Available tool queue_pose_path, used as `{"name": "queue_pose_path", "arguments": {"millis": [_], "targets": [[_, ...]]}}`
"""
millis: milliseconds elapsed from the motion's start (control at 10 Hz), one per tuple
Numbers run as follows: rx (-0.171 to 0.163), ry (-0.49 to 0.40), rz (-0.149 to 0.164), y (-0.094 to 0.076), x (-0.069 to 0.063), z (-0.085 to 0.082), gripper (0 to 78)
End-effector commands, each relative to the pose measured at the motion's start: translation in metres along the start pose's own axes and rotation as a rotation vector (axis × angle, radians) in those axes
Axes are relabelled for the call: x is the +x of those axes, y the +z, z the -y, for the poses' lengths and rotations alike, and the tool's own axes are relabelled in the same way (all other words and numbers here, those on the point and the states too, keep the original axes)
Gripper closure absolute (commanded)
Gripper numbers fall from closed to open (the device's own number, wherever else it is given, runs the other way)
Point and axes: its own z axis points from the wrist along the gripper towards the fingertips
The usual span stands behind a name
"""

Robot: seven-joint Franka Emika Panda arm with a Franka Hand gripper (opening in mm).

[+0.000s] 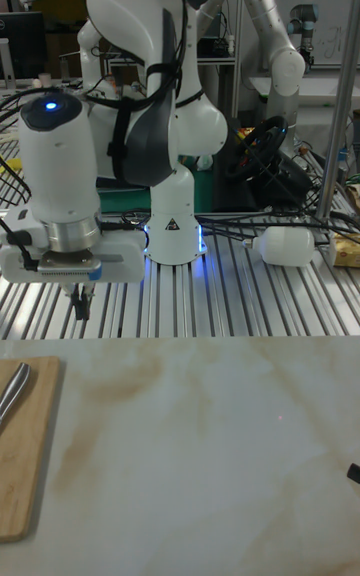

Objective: Put the knife on the cutting board

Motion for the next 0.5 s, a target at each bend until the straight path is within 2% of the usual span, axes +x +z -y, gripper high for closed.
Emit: {"name": "queue_pose_path", "arguments": {"millis": [100,500], "targets": [[0.002,0.030,0.009,0.003,0.006,-0.020,76.3],[-0.002,0.109,0.009,0.005,0.021,-0.055,76.3]]}}
